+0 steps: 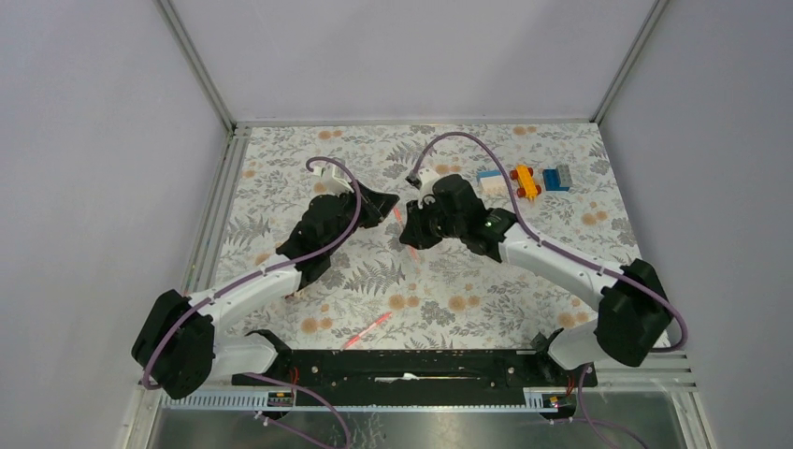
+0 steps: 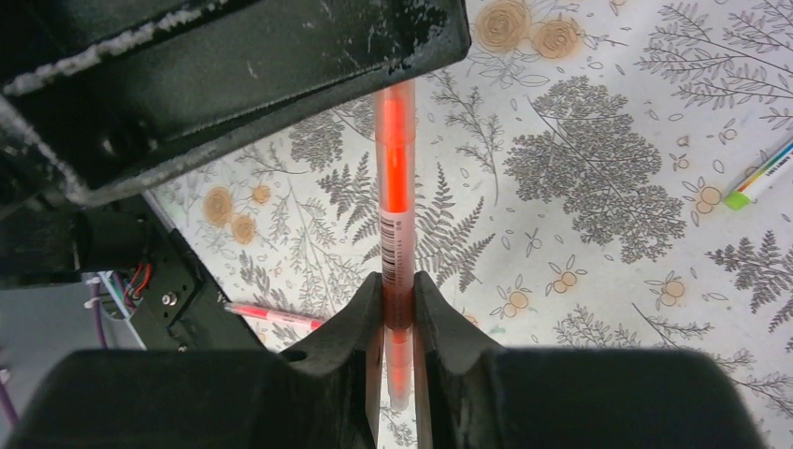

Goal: Insert the pens into the pen caps

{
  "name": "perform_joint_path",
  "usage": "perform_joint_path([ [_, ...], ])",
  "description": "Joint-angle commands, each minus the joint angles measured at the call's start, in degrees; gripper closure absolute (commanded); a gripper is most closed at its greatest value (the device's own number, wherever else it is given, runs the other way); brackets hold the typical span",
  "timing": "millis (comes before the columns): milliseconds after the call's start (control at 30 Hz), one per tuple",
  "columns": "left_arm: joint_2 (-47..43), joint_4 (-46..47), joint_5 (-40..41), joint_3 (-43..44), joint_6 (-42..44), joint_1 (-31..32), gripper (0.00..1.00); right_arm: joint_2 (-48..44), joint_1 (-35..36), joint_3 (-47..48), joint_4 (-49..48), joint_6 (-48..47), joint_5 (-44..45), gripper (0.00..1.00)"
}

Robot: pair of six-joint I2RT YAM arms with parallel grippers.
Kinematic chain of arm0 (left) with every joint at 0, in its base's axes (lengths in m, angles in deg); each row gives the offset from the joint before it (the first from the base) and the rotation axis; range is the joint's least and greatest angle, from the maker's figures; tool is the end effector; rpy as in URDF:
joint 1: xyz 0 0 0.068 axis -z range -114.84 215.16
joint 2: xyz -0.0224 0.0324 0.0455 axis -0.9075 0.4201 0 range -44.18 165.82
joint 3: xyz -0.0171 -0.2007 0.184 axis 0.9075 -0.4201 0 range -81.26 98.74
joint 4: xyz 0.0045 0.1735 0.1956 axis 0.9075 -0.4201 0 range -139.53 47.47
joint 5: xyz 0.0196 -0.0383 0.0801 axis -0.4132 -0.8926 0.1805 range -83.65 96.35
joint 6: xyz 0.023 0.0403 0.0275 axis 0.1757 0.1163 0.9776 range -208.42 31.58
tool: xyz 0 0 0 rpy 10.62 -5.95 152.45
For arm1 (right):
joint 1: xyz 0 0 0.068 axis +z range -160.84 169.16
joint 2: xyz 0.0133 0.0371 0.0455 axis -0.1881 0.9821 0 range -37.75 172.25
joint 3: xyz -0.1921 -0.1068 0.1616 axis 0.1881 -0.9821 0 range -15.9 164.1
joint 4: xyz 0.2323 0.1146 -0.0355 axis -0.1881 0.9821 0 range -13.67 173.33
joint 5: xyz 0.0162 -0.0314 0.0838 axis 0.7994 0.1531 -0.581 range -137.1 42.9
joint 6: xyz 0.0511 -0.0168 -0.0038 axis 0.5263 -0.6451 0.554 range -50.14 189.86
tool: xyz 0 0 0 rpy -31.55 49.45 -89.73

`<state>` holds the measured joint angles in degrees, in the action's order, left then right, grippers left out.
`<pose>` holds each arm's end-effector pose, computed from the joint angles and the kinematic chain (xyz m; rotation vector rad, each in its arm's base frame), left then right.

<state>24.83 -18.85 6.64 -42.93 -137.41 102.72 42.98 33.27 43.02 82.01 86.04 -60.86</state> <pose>0.2186 -0.1678 0.2732 -0.1857 1.8150 -1.1029 0.2264 0.2314 0.2886 -0.6726 2.0514 0.8809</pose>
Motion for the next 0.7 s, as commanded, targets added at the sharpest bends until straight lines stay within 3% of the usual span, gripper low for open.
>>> perform_joint_path([
  [0,3.03,-14.54,-9.17,-1.23,-2.44,3.37,1.0,2.54,-0.61,12.98,-15.55,-2.24,7.27,1.0],
  [367,-0.47,-12.57,-11.3,-2.79,0.48,3.63,1.0,3.89,-1.35,14.64,-17.88,-1.53,2.11,1.0],
  [667,-8.33,-2.65,-18.14,-8.24,3.82,3.57,1.0,-3.27,-4.75,4.18,-32.03,2.52,-19.26,1.0],
])
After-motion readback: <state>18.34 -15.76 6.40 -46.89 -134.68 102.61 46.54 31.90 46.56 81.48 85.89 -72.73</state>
